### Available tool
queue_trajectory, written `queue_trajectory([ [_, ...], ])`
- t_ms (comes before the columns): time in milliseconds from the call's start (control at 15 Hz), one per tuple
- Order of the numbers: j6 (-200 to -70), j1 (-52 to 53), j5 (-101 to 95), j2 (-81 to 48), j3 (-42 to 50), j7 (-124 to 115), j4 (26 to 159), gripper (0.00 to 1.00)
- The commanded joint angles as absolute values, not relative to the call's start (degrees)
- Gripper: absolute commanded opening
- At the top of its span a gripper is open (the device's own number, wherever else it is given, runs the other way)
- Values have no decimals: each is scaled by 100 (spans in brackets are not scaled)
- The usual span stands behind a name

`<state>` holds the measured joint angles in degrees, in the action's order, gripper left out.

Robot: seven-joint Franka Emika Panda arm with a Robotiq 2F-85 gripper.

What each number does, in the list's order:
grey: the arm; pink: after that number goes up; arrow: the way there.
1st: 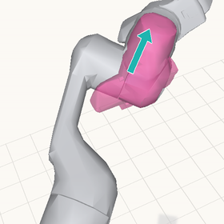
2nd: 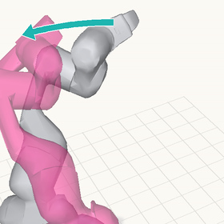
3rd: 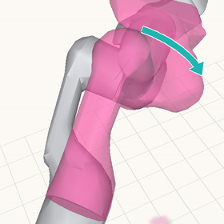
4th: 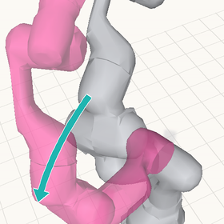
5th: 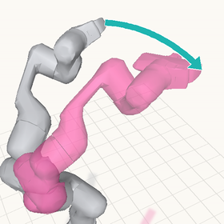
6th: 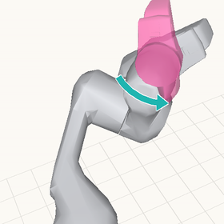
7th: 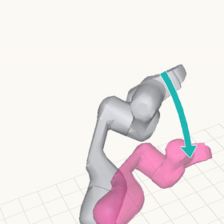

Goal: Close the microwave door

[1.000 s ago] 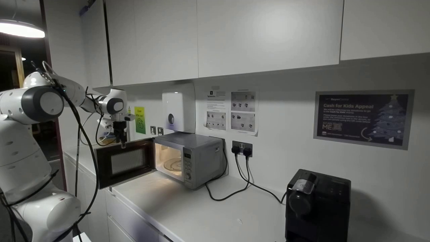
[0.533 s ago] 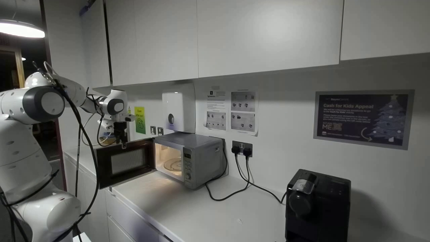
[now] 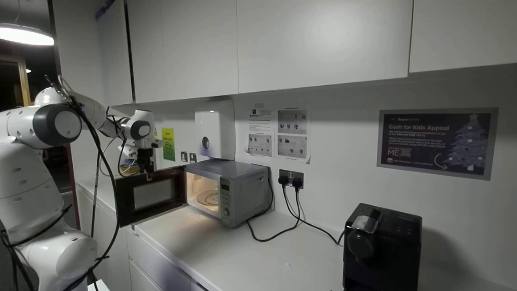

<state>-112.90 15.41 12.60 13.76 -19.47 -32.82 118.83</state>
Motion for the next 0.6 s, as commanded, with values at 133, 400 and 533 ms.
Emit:
queue_trajectory([
  [133, -11358, 1538, 1306, 1224, -1998, -3244, 11736, 100],
  [400, -11319, 1561, 1302, 1215, -2010, -3231, 11756, 100],
  [533, -11302, 1564, 1291, 1244, -2014, -3225, 11779, 100],
])
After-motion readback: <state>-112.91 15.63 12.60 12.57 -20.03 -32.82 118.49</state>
